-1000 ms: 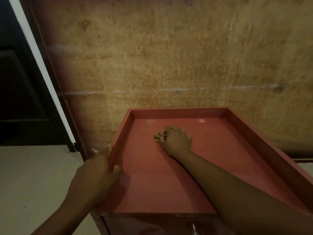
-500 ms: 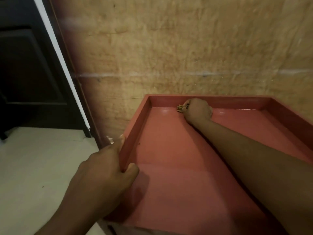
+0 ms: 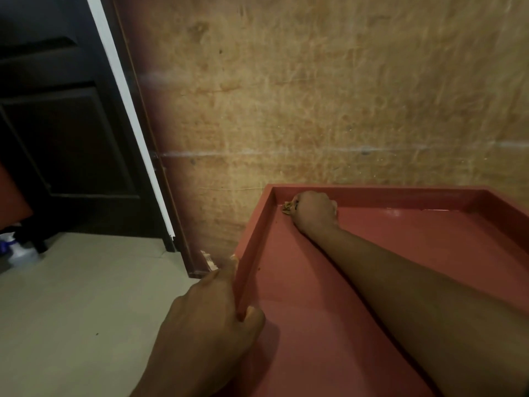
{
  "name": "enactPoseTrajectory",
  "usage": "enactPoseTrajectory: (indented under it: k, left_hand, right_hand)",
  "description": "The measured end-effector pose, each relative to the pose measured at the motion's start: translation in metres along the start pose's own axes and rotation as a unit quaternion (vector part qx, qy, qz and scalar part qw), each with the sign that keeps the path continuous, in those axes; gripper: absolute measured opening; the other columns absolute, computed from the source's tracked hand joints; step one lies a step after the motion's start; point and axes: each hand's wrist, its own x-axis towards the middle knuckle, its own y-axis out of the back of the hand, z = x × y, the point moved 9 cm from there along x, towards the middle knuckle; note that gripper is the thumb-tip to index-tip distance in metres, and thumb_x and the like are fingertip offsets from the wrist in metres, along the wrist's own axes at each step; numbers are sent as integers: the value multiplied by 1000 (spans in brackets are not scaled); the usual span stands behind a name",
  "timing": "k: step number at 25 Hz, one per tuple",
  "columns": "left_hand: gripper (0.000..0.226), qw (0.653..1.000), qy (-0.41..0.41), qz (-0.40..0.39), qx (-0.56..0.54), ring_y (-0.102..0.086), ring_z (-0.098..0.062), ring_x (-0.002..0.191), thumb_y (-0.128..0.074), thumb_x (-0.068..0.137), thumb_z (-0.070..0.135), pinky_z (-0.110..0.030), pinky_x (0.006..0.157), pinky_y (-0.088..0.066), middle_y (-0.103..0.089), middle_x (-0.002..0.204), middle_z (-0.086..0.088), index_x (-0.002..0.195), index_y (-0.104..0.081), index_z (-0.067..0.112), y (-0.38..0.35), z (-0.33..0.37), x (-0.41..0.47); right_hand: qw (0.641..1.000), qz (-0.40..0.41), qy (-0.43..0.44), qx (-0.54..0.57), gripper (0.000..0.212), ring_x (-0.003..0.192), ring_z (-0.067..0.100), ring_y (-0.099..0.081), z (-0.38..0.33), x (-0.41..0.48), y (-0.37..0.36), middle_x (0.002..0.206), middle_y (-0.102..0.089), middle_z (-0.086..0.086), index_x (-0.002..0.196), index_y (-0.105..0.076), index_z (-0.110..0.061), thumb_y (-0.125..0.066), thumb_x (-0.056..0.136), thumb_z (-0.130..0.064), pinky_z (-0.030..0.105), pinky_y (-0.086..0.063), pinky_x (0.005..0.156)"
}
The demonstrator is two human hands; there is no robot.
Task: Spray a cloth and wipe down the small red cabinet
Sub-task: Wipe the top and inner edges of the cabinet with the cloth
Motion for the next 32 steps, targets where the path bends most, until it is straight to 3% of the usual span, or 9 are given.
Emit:
enactPoseTrajectory:
  k: [8,12,16,21,23,26,28,32]
  left_hand:
    - [61,997,43,26,-61,-64,-5,93,-44,91,42,-20,85,-51,-66,123,10,150,-28,44,4,-9,3]
    - [67,996,55,8,-76,-66,-10,89,-25,82,48,-32,86,-55,-69,110,7,147,-37,45,6,-6,-1]
    - [51,995,50,33,-76,-65,-12,87,-27,97,40,-33,84,-54,-69,104,3,146,-43,38,10,-6,0]
    - [41,996,30,46,-77,-65,-16,77,-31,98,32,-37,76,-54,-70,88,-1,122,-63,26,16,2,-6]
    - [37,995,24,57,-83,-64,-16,76,-32,99,30,-36,73,-52,-69,87,-1,113,-66,24,20,4,-7]
    - [37,993,6,71,-97,-55,-7,62,-32,103,28,-28,61,-46,-60,72,4,82,-62,21,25,8,-9]
    - [42,992,2,71,-107,-55,-9,62,-31,103,27,-30,63,-46,-57,67,4,70,-56,18,25,7,-11]
    - [46,991,7,69,-110,-61,-19,65,-29,102,29,-43,73,-54,-59,65,0,65,-53,14,22,3,-7]
  right_hand:
    - [999,-10,45,9,28,107,31,-56,-45,1,-8,108,-68,7,101,-72,-17,-47,89,-16,40,-39,86]
    - [997,-42,32,55,26,106,30,-57,-38,-4,-8,105,-69,5,95,-74,-22,-49,88,-19,39,-39,85]
    - [993,-54,62,83,20,101,29,-62,-42,-25,-1,99,-72,1,87,-73,-25,-53,85,-24,37,-46,82]
    - [989,-57,75,117,19,91,26,-64,-48,-70,13,91,-71,0,78,-71,-26,-52,83,-27,32,-48,73]
    - [987,-61,83,122,20,92,25,-63,-52,-92,21,92,-70,-2,80,-71,-26,-51,84,-28,32,-44,76]
    - [986,-61,104,118,19,95,25,-61,-60,-129,36,95,-68,-2,84,-70,-27,-51,83,-31,33,-43,79]
    - [984,-65,117,114,19,99,25,-58,-66,-157,47,99,-67,-1,87,-68,-26,-51,84,-31,35,-42,83]
    - [980,-84,144,110,16,104,28,-53,-77,-207,65,105,-63,3,92,-66,-23,-51,87,-25,40,-39,88]
